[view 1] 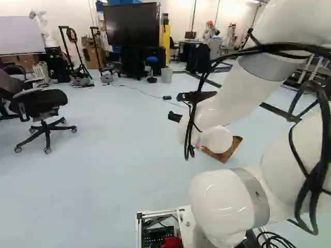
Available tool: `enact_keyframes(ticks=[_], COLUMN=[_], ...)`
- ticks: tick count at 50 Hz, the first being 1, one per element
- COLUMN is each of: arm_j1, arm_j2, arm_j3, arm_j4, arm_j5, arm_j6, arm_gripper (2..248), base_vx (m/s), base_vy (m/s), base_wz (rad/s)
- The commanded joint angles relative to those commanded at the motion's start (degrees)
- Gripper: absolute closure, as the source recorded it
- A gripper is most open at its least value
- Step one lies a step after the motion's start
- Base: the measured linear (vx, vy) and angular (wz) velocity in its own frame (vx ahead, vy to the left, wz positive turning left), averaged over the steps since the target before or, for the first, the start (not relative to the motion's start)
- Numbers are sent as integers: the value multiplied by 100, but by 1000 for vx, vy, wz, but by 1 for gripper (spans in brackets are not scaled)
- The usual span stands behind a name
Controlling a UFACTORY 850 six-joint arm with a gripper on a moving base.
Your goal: Pick up the grocery bag from the ground
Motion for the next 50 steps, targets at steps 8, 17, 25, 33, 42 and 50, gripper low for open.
enact_keyframes(ticks=[8,17,25,33,42,50], arm_j1=[0,0,0,0,0,0], arm_j2=[0,0,0,0,0,0], arm_j3=[0,0,0,0,0,0], arm_j4=[0,0,0,0,0,0], arm_j5=[0,0,0,0,0,0], arm_j6=[0,0,0,0,0,0], arm_gripper=[3,3,3,3,3,3], base_vx=[108,231,260,254,226,216], base_vy=[-12,-2,-2,-10,-35,-38], base_wz=[-22,-20,-17,-66,-195,-197])
